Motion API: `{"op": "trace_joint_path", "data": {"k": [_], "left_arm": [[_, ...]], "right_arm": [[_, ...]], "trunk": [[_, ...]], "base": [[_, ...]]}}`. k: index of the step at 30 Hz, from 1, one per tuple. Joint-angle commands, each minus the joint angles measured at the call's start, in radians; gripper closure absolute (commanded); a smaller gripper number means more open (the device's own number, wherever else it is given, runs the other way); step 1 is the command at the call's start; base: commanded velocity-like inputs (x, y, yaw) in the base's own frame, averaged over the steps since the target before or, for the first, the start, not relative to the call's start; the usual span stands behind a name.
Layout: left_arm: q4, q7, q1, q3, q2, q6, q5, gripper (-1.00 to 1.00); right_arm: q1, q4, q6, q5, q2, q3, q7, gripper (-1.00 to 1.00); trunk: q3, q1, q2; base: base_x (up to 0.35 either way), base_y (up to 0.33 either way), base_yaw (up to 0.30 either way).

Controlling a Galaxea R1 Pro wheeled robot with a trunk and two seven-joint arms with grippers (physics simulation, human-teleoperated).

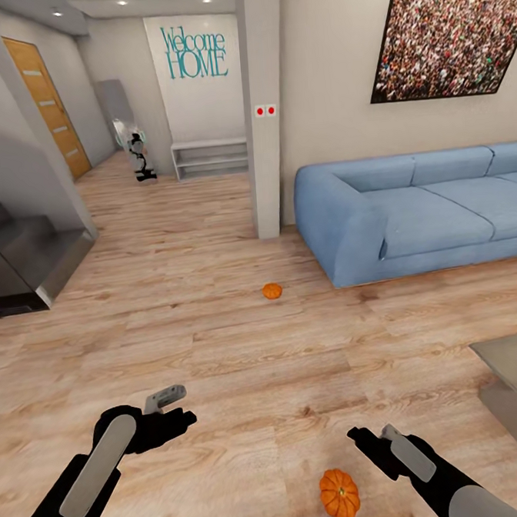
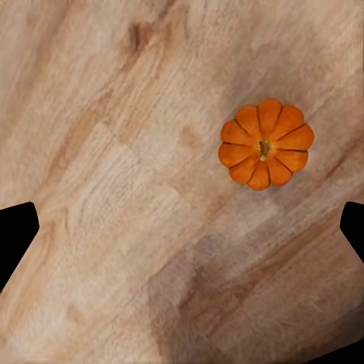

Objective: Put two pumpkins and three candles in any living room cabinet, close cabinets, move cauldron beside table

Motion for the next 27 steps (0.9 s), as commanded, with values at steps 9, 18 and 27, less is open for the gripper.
{"op": "trace_joint_path", "data": {"k": [9,18,27], "left_arm": [[0.001,0.011,-0.001,-0.001,0.003,0.000,0.027,-1.00],[0.000,0.010,-0.001,-0.002,0.001,0.000,0.029,-1.00],[0.000,0.010,-0.001,0.000,0.003,0.002,0.031,-1.00]], "right_arm": [[0.000,-0.002,-0.036,-0.004,0.000,0.008,-0.012,-1.00],[0.000,-0.001,-0.037,-0.004,-0.003,0.007,-0.014,-1.00],[0.000,-0.001,-0.039,-0.008,-0.003,0.007,-0.003,-1.00]], "trunk": [[-0.029,0.035,-0.064],[-0.057,0.069,-0.127],[-0.086,0.104,-0.190]], "base": [[0.000,0.000,0.000],[0.000,0.000,0.000],[0.000,0.000,0.000]]}}
